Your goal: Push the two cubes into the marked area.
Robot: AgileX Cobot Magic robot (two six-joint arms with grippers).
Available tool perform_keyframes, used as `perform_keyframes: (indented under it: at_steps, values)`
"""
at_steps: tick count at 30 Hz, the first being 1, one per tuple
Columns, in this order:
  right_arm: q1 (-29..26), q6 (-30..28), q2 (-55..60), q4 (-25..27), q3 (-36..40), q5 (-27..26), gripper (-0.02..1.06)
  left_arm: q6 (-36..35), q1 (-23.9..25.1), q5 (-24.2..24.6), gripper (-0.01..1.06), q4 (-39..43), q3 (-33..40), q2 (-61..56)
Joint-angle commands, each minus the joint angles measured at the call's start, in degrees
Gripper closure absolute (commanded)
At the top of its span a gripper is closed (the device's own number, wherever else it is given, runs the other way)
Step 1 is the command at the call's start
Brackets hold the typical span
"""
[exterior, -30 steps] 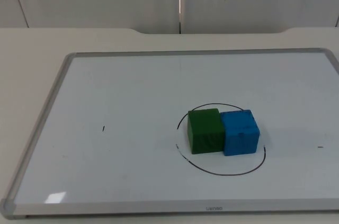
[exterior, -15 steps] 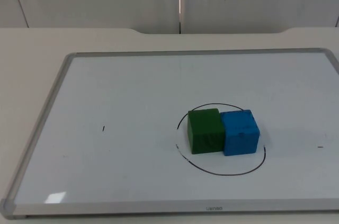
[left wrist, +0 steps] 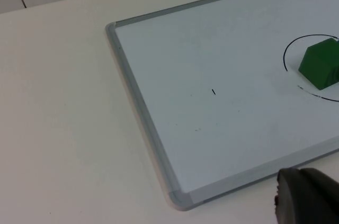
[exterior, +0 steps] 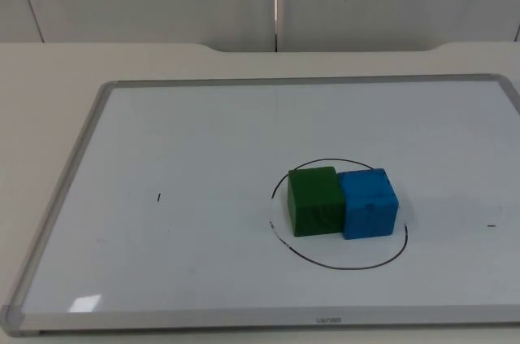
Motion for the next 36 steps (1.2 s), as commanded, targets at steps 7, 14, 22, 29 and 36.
perform_keyframes:
  at_steps: [7,14,22,29,36]
  values:
    - [-0.2,0.0,-0.2,0.0,0.0,-0.2,0.87,0.0,0.1,-0.1,1.05,0.0,0.3,-0.3]
    - [-0.2,0.0,-0.2,0.0,0.0,-0.2,0.45,0.0,0.1,-0.1,1.05,0.0,0.3,-0.3]
    - [-0.2,0.0,-0.2,0.0,0.0,-0.2,0.32,0.0,0.1,-0.1,1.05,0.0,0.3,-0.3]
    - [-0.2,0.0,-0.2,0.0,0.0,-0.2,0.28,0.0,0.1,-0.1,1.05,0.1,0.3,-0.3]
    - [-0.2,0.0,-0.2,0.0,0.0,-0.2,-0.01,0.0,0.1,-0.1,1.05,0.1,0.3,-0.3]
